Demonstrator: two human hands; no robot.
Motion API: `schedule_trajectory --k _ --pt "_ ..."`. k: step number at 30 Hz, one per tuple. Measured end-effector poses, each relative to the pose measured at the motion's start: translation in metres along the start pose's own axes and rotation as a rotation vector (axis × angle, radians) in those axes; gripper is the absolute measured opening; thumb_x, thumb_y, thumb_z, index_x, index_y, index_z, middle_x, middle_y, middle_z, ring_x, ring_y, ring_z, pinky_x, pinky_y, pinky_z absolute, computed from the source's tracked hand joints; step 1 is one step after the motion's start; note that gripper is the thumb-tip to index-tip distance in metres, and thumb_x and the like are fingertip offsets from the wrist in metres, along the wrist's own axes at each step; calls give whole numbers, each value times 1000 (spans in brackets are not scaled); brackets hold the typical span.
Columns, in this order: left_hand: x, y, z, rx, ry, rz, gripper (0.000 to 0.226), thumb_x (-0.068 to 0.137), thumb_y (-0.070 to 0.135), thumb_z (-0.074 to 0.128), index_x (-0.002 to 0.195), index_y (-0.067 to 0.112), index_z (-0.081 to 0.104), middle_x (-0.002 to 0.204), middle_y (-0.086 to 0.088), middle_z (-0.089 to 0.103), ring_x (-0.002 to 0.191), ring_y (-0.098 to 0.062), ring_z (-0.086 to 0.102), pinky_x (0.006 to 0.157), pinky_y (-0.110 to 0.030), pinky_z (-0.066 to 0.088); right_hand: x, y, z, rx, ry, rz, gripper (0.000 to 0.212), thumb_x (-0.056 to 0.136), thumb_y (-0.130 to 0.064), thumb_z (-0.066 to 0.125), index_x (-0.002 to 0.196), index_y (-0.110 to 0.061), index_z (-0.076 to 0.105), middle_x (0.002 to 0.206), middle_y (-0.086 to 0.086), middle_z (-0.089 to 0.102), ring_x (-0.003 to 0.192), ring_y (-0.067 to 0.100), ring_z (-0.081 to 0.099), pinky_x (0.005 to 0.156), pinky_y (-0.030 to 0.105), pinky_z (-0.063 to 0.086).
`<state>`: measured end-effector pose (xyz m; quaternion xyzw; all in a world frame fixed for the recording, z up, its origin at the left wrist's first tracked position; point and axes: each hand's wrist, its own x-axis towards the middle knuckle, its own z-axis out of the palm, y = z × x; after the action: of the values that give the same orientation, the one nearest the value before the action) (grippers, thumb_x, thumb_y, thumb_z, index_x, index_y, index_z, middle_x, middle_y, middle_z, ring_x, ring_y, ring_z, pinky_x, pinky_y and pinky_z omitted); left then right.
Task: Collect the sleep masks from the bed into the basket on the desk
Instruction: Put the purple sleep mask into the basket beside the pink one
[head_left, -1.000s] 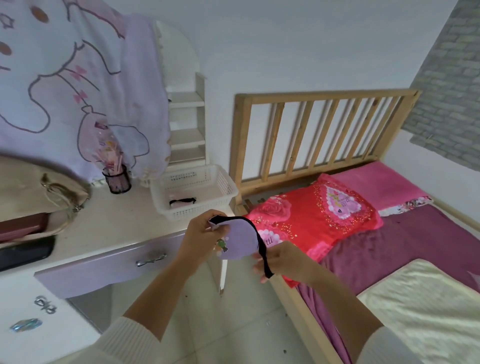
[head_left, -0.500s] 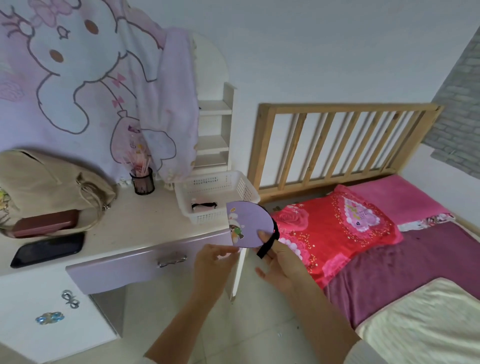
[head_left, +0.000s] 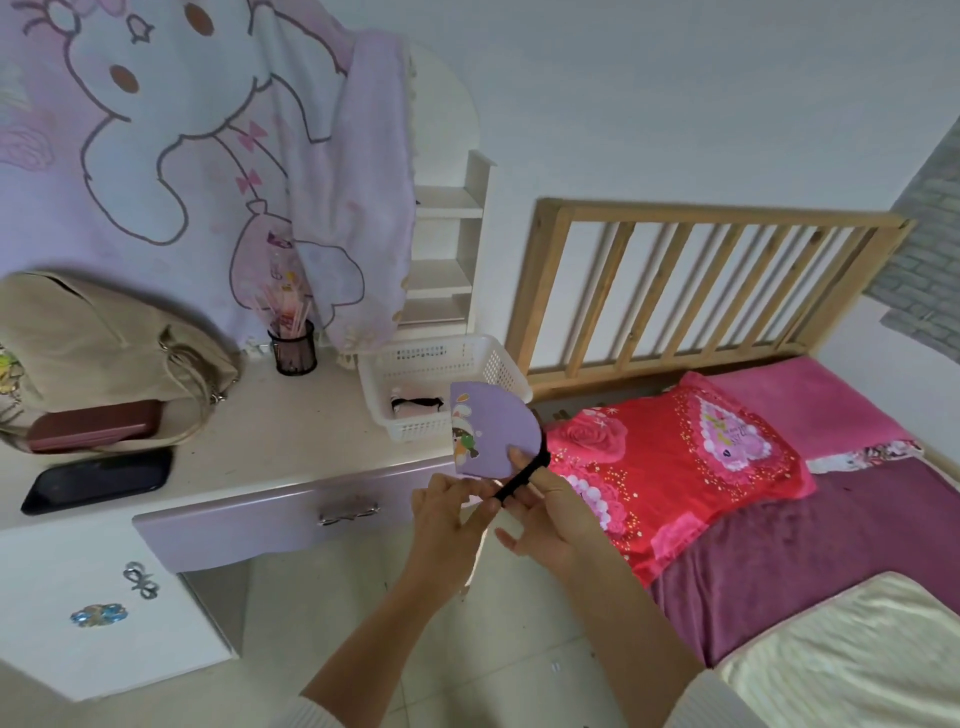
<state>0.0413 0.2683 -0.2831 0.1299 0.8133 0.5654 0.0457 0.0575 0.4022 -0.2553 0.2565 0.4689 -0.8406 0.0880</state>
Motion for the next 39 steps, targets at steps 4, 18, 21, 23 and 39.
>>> schedule_trajectory --k 4,18,21,23,39 --pt "27 -9 -19 50 36 -17 20 90 20 57 78 36 58 97 1 48 105 -20 37 85 -27 28 25 -24 -23 -8 87 -24 11 84 -16 61 83 -26 66 71 -8 76 71 4 71 73 33 44" --pt "203 -41 8 70 132 -99 7 86 19 64 90 14 69 101 -7 67 104 -27 54 94 -47 45 187 -104 -46 -175 68 -9 11 83 -3 66 77 -10 60 49 -1 58 39 6 53 39 17 42" --pt "238 -52 12 119 205 -229 19 88 26 61 102 14 67 106 -9 66 107 -31 54 96 -49 45 232 -121 -46 -252 102 6 8 86 0 61 85 -6 57 56 4 56 40 8 53 39 17 42" --pt "256 -69 12 282 245 -280 26 88 28 58 111 17 63 118 -11 61 114 -31 48 100 -41 40 264 -130 -45 -298 122 23 7 88 3 56 86 -3 54 52 4 55 37 8 51 37 17 40" --pt "284 -147 -14 739 127 -401 78 88 24 55 150 12 8 160 -17 -14 148 -31 -12 121 -41 10 402 -98 -33 -985 258 130 7 82 2 53 75 2 54 74 15 56 80 32 59 65 36 46"
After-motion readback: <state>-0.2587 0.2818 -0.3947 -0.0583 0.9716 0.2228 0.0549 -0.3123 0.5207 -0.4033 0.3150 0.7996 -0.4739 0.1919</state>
